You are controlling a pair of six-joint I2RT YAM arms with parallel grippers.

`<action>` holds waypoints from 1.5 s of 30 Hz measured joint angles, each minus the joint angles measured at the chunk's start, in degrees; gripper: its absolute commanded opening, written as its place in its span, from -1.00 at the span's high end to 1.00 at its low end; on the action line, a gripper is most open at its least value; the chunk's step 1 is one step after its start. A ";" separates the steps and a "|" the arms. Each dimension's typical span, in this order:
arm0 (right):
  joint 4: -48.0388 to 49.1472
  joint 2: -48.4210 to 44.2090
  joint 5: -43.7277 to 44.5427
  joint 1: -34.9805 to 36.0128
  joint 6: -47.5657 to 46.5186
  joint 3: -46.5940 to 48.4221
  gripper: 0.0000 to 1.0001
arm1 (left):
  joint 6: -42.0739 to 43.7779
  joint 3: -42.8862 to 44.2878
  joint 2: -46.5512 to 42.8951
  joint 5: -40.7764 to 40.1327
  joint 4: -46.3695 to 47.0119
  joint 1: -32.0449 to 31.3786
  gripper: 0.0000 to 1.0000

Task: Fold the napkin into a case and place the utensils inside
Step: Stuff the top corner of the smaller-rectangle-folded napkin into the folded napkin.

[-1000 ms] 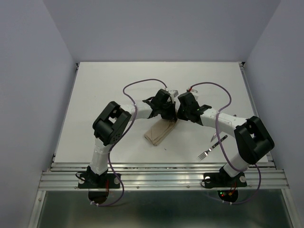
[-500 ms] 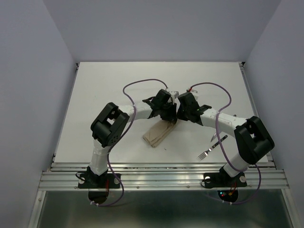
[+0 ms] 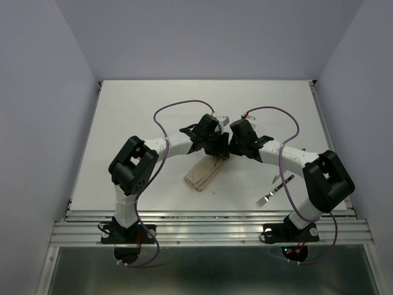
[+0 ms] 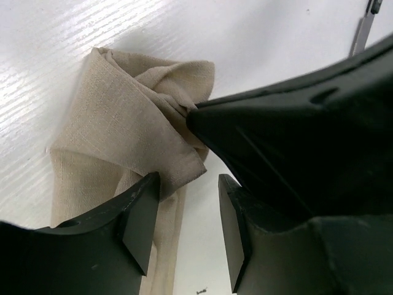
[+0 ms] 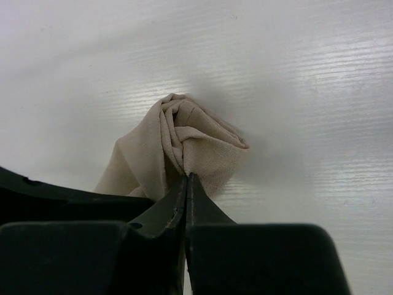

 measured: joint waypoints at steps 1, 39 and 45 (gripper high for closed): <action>0.15 0.00 0.00 0.00 0.00 0.00 0.99 | -0.02 -0.48 -0.81 -0.11 0.02 -0.04 -0.08; 0.72 0.00 -0.20 -0.26 0.42 0.00 0.99 | -2.25 -4.81 -5.05 2.45 4.28 2.97 1.00; 0.74 0.00 -0.20 -0.26 0.44 0.00 0.99 | -3.19 -4.90 -5.05 3.45 6.45 4.98 1.00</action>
